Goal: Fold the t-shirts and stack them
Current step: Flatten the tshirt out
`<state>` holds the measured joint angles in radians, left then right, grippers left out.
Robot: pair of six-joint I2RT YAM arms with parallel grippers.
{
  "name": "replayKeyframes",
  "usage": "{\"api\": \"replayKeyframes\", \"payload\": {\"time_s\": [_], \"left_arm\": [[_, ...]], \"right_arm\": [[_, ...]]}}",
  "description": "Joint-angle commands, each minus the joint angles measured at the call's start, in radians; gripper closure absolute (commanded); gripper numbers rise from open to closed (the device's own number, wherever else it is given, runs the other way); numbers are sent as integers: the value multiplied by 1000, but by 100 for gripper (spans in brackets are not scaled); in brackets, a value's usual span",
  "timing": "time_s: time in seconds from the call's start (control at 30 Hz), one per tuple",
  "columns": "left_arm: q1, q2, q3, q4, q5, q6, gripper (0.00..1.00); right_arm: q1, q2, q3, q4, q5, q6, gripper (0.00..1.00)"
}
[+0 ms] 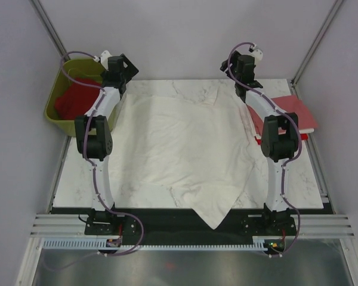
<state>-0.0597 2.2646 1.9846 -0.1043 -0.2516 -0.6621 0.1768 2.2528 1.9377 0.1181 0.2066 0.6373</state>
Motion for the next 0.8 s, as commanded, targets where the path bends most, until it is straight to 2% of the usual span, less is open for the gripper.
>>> {"api": "replayKeyframes", "payload": {"time_s": [0.0,0.13,0.33,0.47,0.63,0.77], "left_arm": [[12,-150,-109,-20,61,64,0],[-6,-316,-298,-17,101,76,1],[-64,-595,-553,-69,101,131,0],[-86,-738,-694,-150,136,90,0],[-95,-855,-868,-209,248,-42,5],[-166,-913,-980,-207,195,-94,5]], "right_arm": [[0,-148,-113,-44,-41,-8,28],[3,-275,-270,-127,-90,7,36],[27,-478,-530,-339,-130,1,37],[61,-626,-698,-403,-61,-33,37],[81,-661,-853,-394,33,-68,50],[85,-598,-870,-388,95,-102,52]]}}
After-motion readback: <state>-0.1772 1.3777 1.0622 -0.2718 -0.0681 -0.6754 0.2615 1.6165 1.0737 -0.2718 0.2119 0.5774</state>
